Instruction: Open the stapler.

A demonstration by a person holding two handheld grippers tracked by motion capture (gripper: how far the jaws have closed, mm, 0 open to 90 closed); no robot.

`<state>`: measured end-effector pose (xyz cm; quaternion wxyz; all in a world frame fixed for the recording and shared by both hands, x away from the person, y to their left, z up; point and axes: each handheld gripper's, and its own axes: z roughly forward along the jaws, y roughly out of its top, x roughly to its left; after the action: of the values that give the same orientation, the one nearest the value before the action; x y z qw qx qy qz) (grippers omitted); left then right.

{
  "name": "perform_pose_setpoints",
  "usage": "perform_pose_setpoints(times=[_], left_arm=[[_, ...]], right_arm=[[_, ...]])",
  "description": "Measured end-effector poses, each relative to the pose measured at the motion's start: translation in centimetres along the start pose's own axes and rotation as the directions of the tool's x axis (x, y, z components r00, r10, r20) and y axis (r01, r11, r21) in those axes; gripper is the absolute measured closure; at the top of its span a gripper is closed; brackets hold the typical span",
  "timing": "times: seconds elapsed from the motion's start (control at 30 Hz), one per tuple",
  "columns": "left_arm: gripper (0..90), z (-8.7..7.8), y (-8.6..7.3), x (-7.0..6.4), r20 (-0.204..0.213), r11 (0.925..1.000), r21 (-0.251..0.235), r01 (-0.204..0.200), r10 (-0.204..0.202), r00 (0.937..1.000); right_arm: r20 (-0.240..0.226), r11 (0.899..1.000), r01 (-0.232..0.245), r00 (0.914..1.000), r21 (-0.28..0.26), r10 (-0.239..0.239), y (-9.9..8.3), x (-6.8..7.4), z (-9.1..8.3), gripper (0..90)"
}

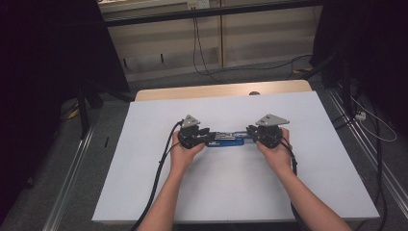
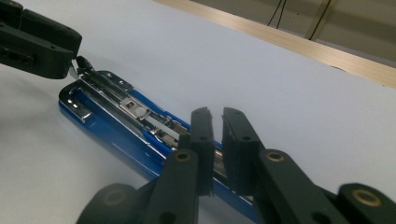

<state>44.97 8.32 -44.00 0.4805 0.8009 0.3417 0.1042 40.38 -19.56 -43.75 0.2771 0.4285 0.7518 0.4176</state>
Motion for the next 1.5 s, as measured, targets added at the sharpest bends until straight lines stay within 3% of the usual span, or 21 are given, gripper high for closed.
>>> perform_pose_setpoints(times=[0.43, 0.93, 1.4, 1.5], left_arm=[[38.8, -2.2, 0.4, -0.3, -0.003, 1.0, -0.005, -0.001, 0.001, 1.0], [19.7, -3.7, 0.1, -0.7, -0.02, 0.9998, -0.006, -0.02, 0.02, 0.9996], [9.9, -5.1, -0.3, -0.6, -0.039, 0.9996, 0.006, -0.029, 0.03, 0.9988], [8.6, -5.5, -0.5, -0.5, -0.042, 0.9999, -0.003, -0.017, 0.016, 0.999]], right_arm=[[-0.039, 1.0, 0.02, 0.9991, -0.006, -0.02, -0.3, -0.2, -3.0, 60.8], [-0.043, 1.0, 0.019, 0.9989, 0.023, -0.018, -2.0, -1.3, -5.5, 48.6], [-0.032, 0.999, -0.001, 0.9995, 0.046, 0.003, -3.0, -2.2, -7.1, 33.4], [-0.027, 0.999, -0.008, 0.9996, 0.051, 0.01, -3.4, -2.3, -7.3, 30.6]])
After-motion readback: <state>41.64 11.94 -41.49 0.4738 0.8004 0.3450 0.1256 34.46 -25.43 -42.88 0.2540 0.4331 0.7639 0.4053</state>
